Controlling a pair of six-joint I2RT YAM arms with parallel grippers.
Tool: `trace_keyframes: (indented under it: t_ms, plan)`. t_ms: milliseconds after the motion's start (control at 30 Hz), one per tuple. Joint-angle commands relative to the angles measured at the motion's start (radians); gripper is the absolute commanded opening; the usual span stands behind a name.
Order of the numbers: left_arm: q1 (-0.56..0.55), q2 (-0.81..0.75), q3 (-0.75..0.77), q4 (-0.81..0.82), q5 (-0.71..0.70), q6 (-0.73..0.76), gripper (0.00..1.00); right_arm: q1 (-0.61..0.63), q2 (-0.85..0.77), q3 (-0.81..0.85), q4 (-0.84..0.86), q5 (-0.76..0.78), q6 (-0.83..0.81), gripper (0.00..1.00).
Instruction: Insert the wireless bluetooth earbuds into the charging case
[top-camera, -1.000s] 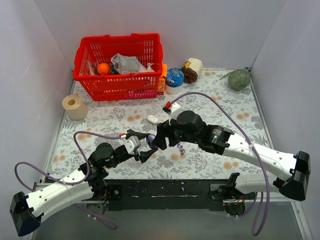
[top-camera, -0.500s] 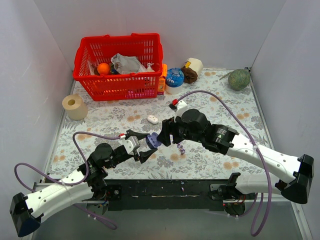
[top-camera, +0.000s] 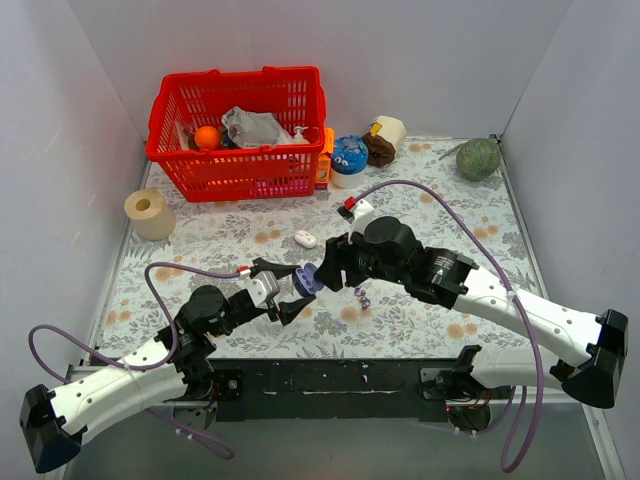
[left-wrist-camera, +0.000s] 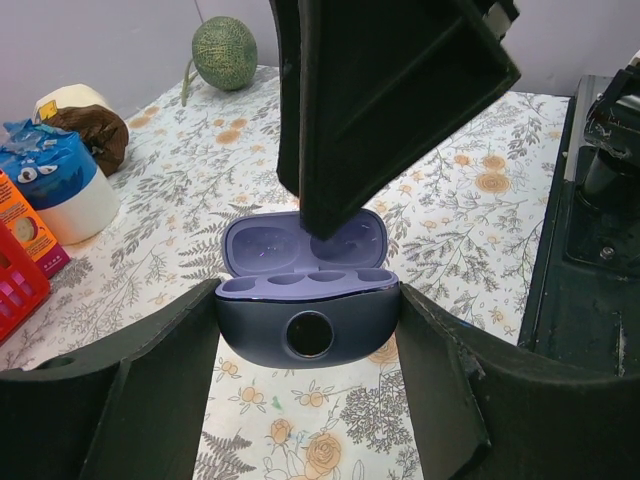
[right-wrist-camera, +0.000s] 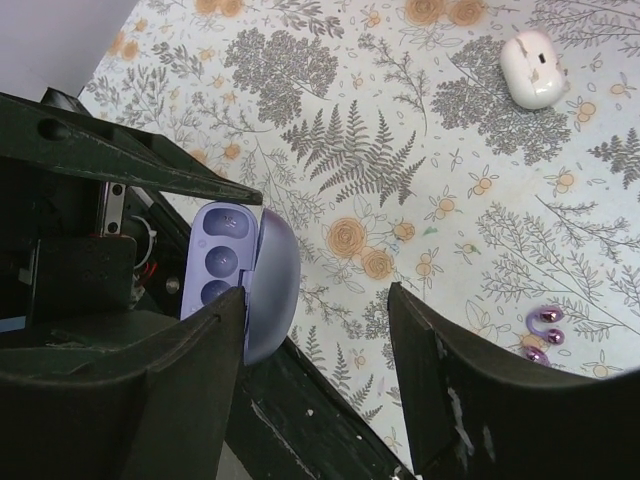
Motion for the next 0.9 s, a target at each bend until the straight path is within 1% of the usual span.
trace_keyframes:
  t_ms: [0, 100, 267, 367, 467, 500, 567, 600, 667, 700, 767, 800, 867]
  plan:
    - [-0.007, 0.003, 0.048, 0.026, -0.002, 0.014, 0.00, -0.007, 0.032, 0.037, 0.053, -0.064, -0.015, 0.62]
    - [-0.007, 0.008, 0.048, 0.029, -0.002, 0.014, 0.00, -0.007, 0.046, 0.035, 0.067, -0.078, -0.010, 0.58]
    - [-0.007, 0.008, 0.046, 0.028, 0.001, 0.014, 0.00, -0.007, 0.058, 0.041, 0.078, -0.079, -0.010, 0.54]
    - [-0.007, 0.009, 0.043, 0.028, -0.001, 0.015, 0.00, -0.008, 0.066, 0.046, 0.081, -0.079, -0.012, 0.49]
    - [-0.007, 0.009, 0.040, 0.029, -0.001, 0.012, 0.00, -0.008, 0.078, 0.051, 0.084, -0.079, -0.012, 0.39]
    - [-0.007, 0.008, 0.039, 0.028, -0.001, 0.012, 0.00, -0.008, 0.078, 0.051, 0.082, -0.079, -0.013, 0.33]
    - [-0.007, 0.005, 0.036, 0.029, -0.004, 0.009, 0.00, -0.008, 0.077, 0.049, 0.085, -0.079, -0.016, 0.26]
    - [-0.007, 0.006, 0.033, 0.029, -0.004, 0.009, 0.00, -0.008, 0.074, 0.046, 0.085, -0.079, -0.022, 0.19]
    - [-0.007, 0.003, 0.028, 0.028, -0.004, 0.004, 0.00, -0.008, 0.069, 0.049, 0.082, -0.079, -0.032, 0.11]
    - [-0.007, 0.003, 0.026, 0.026, -0.009, -0.002, 0.00, -0.008, 0.066, 0.051, 0.081, -0.079, -0.036, 0.02]
    - [-0.007, 0.005, 0.023, 0.026, -0.018, -0.012, 0.01, -0.008, 0.055, 0.058, 0.068, -0.079, -0.070, 0.01]
    - [-0.007, 0.011, 0.023, 0.023, -0.024, -0.023, 0.06, -0.007, 0.051, 0.063, 0.067, -0.079, -0.084, 0.01]
    - [-0.007, 0.020, 0.026, 0.014, -0.059, -0.040, 0.32, -0.007, 0.029, 0.072, 0.050, -0.073, -0.133, 0.01]
